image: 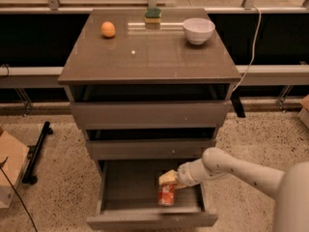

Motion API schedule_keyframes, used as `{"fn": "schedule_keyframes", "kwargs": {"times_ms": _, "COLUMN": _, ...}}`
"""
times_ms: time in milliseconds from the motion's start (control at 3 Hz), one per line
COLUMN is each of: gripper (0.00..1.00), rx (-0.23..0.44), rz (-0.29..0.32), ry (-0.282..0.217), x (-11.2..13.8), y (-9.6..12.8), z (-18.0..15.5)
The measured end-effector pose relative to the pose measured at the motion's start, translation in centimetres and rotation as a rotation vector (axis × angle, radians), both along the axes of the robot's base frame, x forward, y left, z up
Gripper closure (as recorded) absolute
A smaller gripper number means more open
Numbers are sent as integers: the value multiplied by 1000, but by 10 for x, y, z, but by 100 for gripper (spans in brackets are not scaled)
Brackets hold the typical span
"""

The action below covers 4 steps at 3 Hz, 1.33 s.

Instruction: Pick coke can from bottom drawer and place on counter

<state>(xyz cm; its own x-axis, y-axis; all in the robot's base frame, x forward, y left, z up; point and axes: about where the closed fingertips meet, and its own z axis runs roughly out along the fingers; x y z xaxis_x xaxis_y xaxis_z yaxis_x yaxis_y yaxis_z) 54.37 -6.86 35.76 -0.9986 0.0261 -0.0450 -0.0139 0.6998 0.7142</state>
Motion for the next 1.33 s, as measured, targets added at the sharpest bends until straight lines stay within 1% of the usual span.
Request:
{"fn": "schedule_keyframes", "kwargs": {"times_ms": 333, "gripper": 100, "rx": 65, "rz": 74, "ry": -115, "x": -16, "y": -21, "z": 63}}
{"fn": "schedule_keyframes", "kwargs": {"times_ms": 667, "gripper": 100, "rx": 82, "rz": 148, "ry": -267, "x": -35, "y": -39, "z": 128}}
{"fn": "schedule_keyframes", "kwargs": {"times_ms": 1000, "gripper": 100, "rx": 44, "rz": 226, "ry": -446, "x": -61, "y": -50, "z": 202}}
{"fn": "schedule_keyframes", "kwargs": {"times_ms": 1333, "gripper": 100, "rx": -23, "rz": 300, "ry": -626, "x": -82, "y": -48, "z": 266}}
